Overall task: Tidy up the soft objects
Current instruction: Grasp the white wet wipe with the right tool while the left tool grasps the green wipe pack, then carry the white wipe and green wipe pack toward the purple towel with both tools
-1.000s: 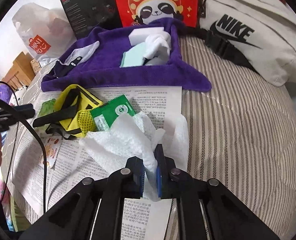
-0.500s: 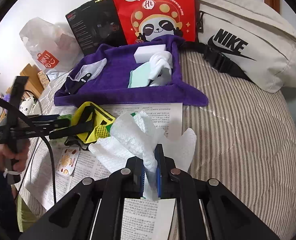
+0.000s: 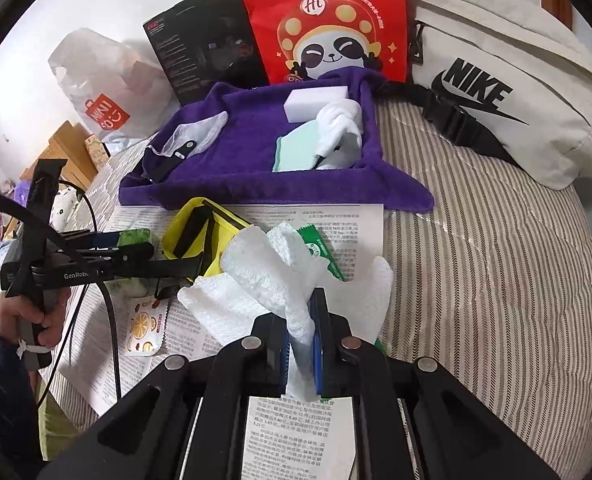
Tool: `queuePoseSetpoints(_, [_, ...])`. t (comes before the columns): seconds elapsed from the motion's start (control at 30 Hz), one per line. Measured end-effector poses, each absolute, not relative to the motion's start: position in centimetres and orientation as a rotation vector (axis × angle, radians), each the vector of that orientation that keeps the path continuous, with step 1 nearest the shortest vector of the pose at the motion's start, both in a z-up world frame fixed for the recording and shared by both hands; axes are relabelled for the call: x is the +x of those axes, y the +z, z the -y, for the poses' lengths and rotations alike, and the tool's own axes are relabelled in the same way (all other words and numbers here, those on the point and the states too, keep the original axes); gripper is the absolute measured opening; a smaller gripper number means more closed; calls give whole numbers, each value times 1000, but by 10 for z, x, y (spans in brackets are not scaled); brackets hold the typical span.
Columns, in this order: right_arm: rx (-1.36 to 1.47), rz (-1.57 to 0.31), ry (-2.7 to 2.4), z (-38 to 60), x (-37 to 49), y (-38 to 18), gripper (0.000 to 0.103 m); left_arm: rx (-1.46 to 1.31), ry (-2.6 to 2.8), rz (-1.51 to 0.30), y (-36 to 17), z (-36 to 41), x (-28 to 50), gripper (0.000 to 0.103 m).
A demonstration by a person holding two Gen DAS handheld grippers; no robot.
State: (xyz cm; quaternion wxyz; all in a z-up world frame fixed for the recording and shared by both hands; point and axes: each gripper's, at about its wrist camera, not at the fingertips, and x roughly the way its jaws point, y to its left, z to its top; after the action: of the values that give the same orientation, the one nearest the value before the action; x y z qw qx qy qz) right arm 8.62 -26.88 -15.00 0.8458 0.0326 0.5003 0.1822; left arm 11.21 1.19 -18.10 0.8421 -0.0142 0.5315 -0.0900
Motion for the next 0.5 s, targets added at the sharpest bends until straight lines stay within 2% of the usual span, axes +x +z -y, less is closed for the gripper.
queuePoseSetpoints(0.3, [67, -1070, 397, 263, 87, -155, 9, 27, -88, -1057, -160, -49, 113, 51])
queuePoseSetpoints(0.5, [64, -1071, 410, 257, 87, -155, 9, 37, -66, -1112, -176, -60, 110, 54])
